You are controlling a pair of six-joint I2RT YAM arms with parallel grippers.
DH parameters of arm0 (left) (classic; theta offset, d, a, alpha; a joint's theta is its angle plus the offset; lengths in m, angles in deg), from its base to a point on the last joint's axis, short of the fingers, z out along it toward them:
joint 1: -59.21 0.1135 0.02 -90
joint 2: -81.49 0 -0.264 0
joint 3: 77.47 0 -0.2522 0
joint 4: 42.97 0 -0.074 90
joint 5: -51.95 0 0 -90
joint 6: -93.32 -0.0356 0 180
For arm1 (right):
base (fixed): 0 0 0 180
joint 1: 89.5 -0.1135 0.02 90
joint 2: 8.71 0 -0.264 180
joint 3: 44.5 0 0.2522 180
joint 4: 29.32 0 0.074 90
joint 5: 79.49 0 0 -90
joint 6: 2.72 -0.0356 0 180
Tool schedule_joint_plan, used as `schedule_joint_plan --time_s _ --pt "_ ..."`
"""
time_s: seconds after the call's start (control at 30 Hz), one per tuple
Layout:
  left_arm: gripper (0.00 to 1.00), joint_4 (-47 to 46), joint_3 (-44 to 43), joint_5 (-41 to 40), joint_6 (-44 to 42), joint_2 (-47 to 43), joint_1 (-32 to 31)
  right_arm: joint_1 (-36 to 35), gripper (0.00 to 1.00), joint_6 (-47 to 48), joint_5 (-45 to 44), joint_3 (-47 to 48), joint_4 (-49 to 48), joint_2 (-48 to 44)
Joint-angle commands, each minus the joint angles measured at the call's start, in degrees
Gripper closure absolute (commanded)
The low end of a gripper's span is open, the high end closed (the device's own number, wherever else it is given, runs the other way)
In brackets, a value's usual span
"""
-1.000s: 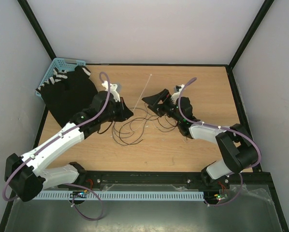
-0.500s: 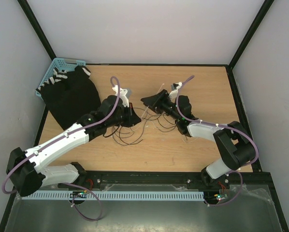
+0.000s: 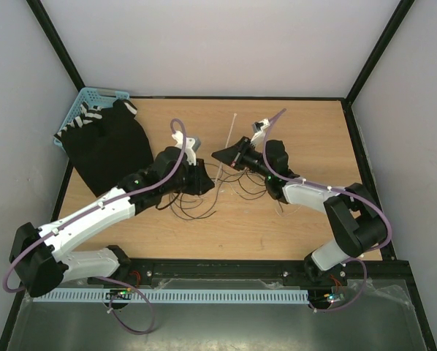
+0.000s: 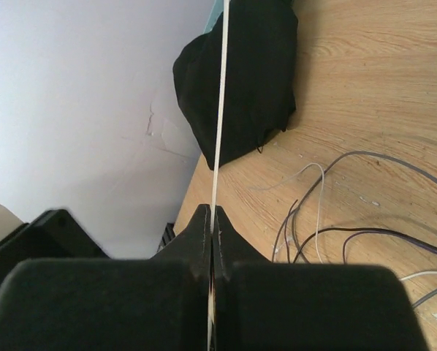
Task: Zip-tie the wires
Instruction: Pick up the ribbon at the center of the board.
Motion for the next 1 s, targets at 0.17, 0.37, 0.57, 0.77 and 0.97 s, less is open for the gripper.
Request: schedule_joint_plan --time_s 0.17,0.37,0.57,0.77,0.97 --pt "0.17 6.2 -3.2 -0.4 -6.2 -7.7 1.4 -0.2 1.00 13.9 13.4 4.9 2.8 1.2" --pt "0.08 -5.8 -0.3 24.9 3.1 -17.4 15.0 -0.3 1.00 22.1 26.4 3.1 1.1 -0.8" --pt "0.10 -9.0 -2.0 31.4 2.2 -20.8 17.2 -0.5 1.00 28.3 31.0 -0.1 2.9 -9.1" --pt "0.22 -17.2 -0.4 36.4 5.1 -19.5 17.2 -2.0 1.00 34.7 34.8 -0.5 8.0 -18.1" --pt "0.31 -26.1 1.6 38.7 7.3 -19.4 16.3 -7.1 1.00 43.1 34.8 0.9 14.7 -23.5"
